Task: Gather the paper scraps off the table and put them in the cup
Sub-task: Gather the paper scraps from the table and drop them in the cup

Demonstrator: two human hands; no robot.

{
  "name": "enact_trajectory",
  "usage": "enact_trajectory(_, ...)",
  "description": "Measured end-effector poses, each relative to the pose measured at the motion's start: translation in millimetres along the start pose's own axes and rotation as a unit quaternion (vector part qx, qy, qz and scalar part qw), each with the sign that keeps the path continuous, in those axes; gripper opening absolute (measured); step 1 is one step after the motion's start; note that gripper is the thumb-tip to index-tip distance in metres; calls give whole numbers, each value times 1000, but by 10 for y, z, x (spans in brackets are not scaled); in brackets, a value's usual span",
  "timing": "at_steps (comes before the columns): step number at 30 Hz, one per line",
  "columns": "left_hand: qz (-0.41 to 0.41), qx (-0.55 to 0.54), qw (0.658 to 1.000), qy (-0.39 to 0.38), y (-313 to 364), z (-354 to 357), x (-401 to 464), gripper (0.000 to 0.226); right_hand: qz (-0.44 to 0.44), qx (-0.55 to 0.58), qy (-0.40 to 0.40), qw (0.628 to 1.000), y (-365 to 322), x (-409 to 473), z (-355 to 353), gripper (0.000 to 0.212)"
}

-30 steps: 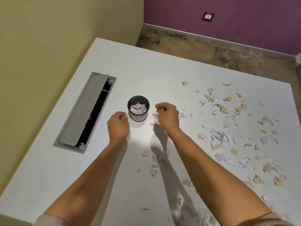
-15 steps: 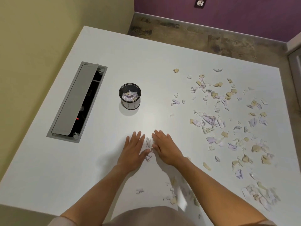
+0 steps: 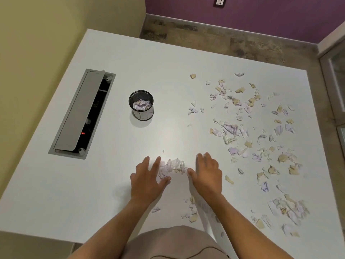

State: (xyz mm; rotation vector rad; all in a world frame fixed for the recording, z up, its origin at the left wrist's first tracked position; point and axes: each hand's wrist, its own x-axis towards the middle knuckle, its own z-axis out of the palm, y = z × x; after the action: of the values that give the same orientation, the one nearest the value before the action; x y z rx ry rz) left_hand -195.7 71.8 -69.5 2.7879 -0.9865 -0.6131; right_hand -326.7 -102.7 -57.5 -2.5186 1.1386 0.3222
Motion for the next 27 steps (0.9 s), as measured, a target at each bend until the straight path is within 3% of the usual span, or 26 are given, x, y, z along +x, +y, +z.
enact_trajectory(6,-64,-87,993,-44,259,63,-19,79,88,49,-81,992,56,-91,89,76)
enact_trajectory(13,-14,-117,991,-61,463,127,97,50,17,68,-64,996,-351,-74,119,69)
enact_trajectory(18,6,-159,986,-44,470,117,171,23,-67,64,-40,995,-500,-35,120,36)
enact_trajectory(22,18,-169,984,-49,417,127,219,15,-113,51,-13,992,-469,-49,114,14)
enact_trajectory(27,12,-176,984,-33,408,125,236,31,-139,79,-10,987,-401,-62,117,21)
